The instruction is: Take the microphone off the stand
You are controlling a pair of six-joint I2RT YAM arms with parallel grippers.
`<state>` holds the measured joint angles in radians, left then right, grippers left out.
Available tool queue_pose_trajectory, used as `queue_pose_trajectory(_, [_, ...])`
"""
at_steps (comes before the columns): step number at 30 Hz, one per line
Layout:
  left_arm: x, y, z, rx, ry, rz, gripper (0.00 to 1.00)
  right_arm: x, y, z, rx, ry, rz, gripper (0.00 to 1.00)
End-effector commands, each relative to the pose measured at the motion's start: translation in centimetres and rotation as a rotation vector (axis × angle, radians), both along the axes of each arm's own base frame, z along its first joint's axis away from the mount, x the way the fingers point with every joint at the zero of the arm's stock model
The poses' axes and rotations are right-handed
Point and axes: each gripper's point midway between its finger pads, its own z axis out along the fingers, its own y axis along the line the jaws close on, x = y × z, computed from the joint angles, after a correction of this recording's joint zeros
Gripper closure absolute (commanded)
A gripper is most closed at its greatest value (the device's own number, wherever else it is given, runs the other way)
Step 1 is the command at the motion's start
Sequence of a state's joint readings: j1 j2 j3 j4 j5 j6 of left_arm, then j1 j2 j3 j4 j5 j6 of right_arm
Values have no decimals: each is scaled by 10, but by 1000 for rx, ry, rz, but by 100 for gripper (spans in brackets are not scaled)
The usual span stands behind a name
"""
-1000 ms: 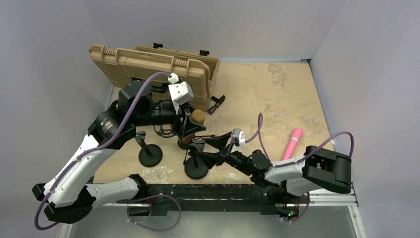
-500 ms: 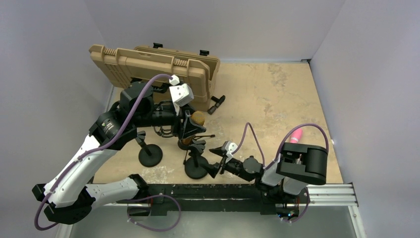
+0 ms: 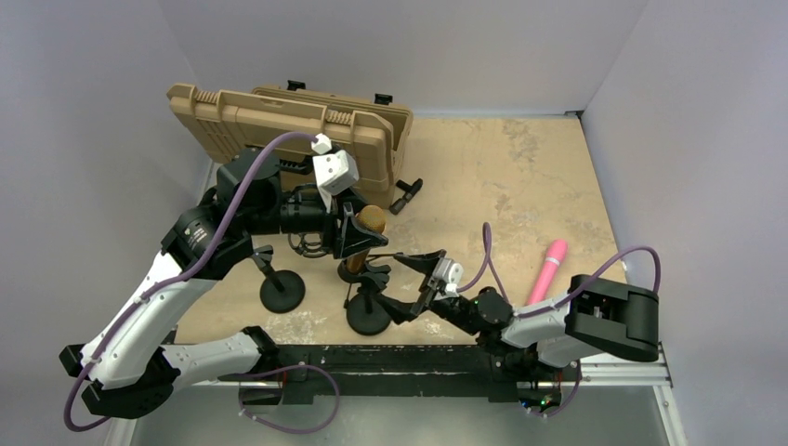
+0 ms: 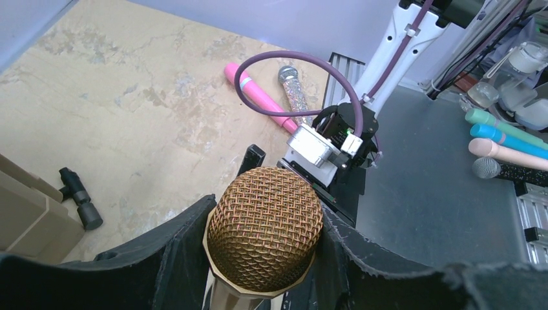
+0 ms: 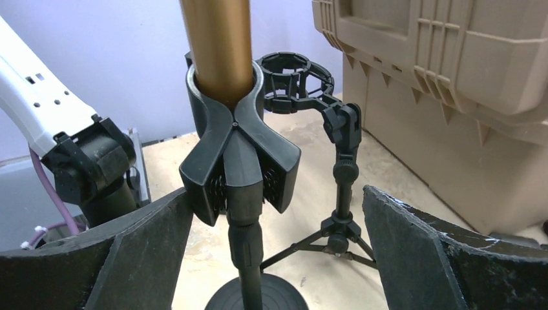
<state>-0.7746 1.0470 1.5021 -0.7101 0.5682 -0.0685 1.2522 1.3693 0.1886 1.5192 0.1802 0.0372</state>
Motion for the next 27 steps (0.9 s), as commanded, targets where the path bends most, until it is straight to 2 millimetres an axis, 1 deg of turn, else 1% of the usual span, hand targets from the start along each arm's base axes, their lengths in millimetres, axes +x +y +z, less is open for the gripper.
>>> queue_pose_trajectory(1, [-1, -1, 30, -73, -77, -13, 100, -18, -48, 135, 482, -293, -42, 2])
queue_pose_trajectory(8, [0, 1, 25, -56, -70, -3, 100, -23, -41, 147, 509, -381, -35, 4])
queue_pose_trajectory(10, [0, 1, 24, -54, -68, -3, 100, -24, -33, 150, 504, -395, -22, 7])
queue_pose_trajectory(12, [0, 1, 23, -53, -66, -3, 100, -23, -25, 146, 488, -392, -16, 10])
queue_pose_trajectory(16, [0, 1, 22, -51, -64, -2, 100, -23, -29, 146, 505, -389, -18, 15])
queue_pose_trajectory(19, [0, 2, 20, -48, -63, -1, 100, -21, -20, 142, 478, -381, -9, 24])
queue_pose_trajectory(23, [0, 1, 19, -47, -61, -1, 100, -22, -21, 141, 481, -380, -6, 43])
queue_pose_trajectory(25, [0, 1, 18, -45, -60, 1, 100, -22, -23, 142, 484, -379, -9, 49])
queue_pose_trajectory(27, [0, 2, 18, -45, -62, 1, 100, -21, -24, 143, 481, -379, -14, 61])
